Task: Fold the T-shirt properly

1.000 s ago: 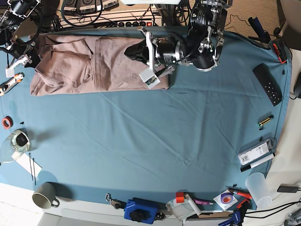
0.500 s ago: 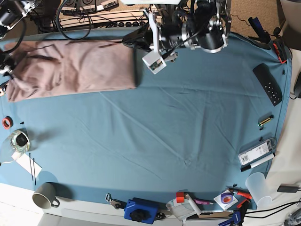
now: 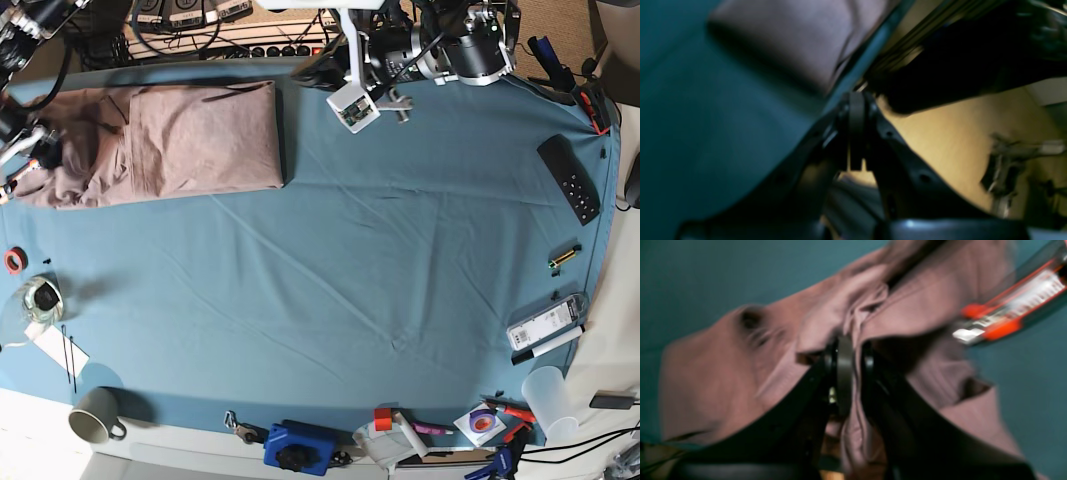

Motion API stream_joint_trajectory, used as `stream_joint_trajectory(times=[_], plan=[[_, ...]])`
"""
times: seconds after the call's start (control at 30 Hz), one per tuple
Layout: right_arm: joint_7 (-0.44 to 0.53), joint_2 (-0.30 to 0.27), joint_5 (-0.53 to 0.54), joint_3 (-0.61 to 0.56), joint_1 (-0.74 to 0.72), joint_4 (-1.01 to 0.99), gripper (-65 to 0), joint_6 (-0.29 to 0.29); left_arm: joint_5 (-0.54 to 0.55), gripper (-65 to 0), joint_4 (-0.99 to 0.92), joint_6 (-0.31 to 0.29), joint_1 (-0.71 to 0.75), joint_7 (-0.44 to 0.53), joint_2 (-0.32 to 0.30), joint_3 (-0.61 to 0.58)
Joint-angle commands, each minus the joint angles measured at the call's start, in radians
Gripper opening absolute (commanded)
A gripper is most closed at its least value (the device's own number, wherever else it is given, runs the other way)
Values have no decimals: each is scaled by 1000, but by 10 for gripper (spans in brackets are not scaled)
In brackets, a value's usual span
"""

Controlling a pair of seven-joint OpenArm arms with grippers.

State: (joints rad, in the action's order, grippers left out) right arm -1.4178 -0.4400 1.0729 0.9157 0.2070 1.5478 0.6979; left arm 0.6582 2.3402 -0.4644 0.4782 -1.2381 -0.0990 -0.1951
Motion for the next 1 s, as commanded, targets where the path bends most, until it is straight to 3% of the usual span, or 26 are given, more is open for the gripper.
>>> stream_joint_trajectory(times=[0.0,0.17,0.37,0.67,0.97], plan=[[21,-17,51,8,11,56,-650,0,13,-650,16,6,15,33,-10,-2],[21,31,177,7,45,256,-650,0,-11,-650,16,49,35,50,-43,11],[21,32,176,-121,45,382,-650,0,35,-650,16,48,35,57,-48,32],[21,33,59,-511,42,382,-650,0,318,-650,16,-114,38,-11,-48,33],[21,34,51,-732,32,382,-650,0,330,-650,16,-125,42,-10,-48,33]])
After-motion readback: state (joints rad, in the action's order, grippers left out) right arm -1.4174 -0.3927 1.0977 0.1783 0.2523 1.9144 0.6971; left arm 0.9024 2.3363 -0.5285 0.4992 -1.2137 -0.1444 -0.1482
